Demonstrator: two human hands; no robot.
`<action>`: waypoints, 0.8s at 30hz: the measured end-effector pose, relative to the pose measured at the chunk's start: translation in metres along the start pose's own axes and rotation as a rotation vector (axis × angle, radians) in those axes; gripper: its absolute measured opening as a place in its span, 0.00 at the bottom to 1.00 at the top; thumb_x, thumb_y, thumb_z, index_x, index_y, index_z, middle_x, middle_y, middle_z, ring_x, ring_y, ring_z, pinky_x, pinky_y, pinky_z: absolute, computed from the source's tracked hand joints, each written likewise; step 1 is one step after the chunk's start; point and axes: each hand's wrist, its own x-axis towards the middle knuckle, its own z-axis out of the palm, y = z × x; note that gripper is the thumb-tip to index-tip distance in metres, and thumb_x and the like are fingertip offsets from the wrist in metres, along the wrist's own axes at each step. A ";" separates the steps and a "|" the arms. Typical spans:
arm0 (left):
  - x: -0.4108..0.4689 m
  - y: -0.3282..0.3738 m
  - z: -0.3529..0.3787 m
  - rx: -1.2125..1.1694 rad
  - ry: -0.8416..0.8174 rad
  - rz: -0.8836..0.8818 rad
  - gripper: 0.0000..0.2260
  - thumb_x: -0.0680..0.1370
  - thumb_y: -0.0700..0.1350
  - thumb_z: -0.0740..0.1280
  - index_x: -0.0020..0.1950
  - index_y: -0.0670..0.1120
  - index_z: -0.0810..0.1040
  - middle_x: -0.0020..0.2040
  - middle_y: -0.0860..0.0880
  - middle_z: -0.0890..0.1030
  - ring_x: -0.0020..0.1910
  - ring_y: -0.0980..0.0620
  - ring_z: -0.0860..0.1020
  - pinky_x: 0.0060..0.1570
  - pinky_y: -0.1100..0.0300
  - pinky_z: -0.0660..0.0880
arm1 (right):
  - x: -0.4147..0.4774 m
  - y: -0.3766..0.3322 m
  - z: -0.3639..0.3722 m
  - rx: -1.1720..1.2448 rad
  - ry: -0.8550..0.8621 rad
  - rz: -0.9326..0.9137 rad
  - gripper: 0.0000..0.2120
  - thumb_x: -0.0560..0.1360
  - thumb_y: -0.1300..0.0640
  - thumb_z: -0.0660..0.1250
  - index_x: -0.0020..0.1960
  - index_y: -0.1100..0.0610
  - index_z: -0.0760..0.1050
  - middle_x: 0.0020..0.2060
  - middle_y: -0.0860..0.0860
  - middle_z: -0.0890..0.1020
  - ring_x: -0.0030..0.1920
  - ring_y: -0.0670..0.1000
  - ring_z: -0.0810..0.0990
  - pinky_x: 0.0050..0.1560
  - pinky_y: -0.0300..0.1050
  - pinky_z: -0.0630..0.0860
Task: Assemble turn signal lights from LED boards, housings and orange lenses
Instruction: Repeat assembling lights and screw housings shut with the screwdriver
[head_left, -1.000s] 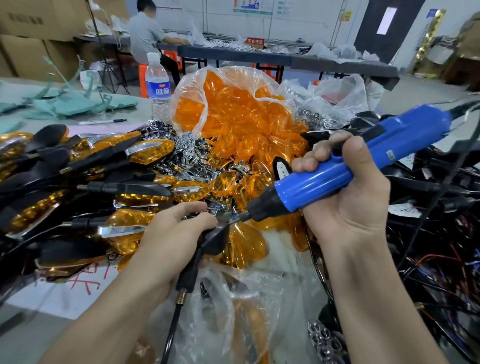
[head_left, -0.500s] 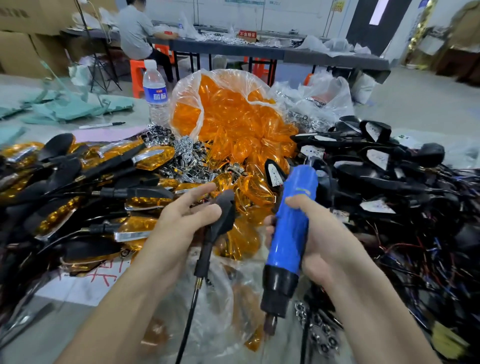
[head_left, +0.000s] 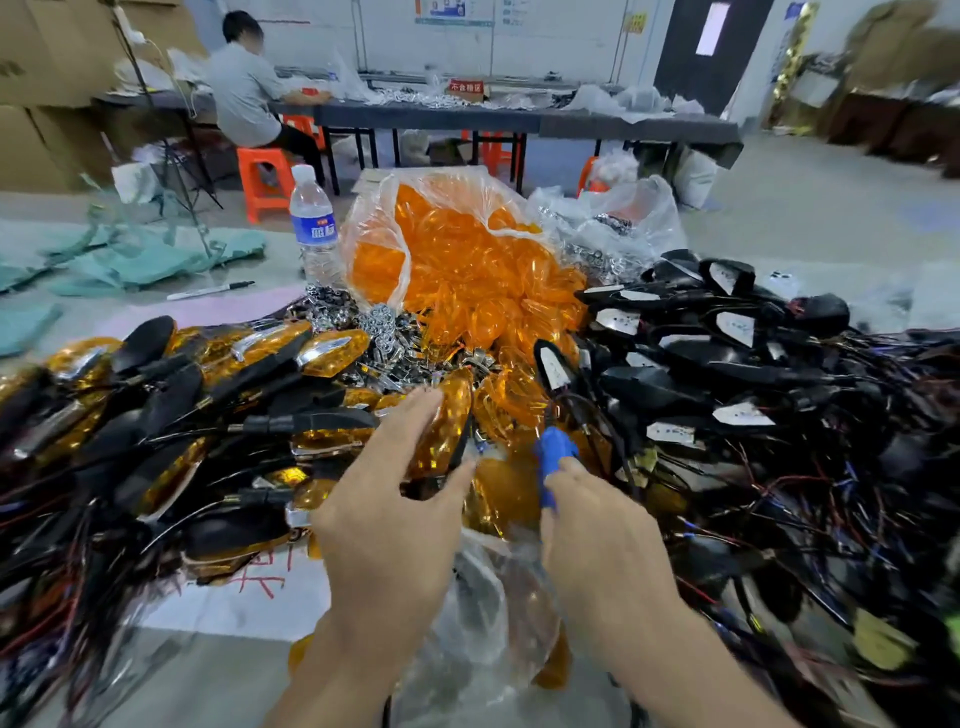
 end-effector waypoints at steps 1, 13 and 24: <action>-0.001 -0.002 0.001 0.023 0.026 0.066 0.28 0.67 0.48 0.81 0.67 0.58 0.82 0.58 0.57 0.86 0.60 0.64 0.78 0.64 0.80 0.65 | -0.008 -0.010 0.001 0.111 0.130 -0.036 0.07 0.75 0.58 0.73 0.52 0.50 0.80 0.50 0.45 0.85 0.47 0.49 0.85 0.44 0.44 0.80; 0.021 -0.014 -0.026 -0.224 -0.377 -0.059 0.24 0.75 0.50 0.72 0.64 0.75 0.77 0.57 0.69 0.83 0.55 0.65 0.82 0.53 0.66 0.80 | 0.025 -0.043 -0.007 1.380 -0.133 0.076 0.17 0.81 0.66 0.66 0.56 0.46 0.84 0.48 0.51 0.87 0.52 0.54 0.86 0.52 0.46 0.83; 0.036 -0.003 -0.016 -0.302 -0.182 -0.077 0.17 0.74 0.48 0.77 0.55 0.69 0.84 0.49 0.69 0.85 0.49 0.65 0.85 0.50 0.64 0.82 | 0.035 -0.038 -0.015 1.052 -0.099 -0.055 0.20 0.79 0.64 0.71 0.62 0.41 0.82 0.51 0.38 0.86 0.55 0.42 0.84 0.56 0.44 0.83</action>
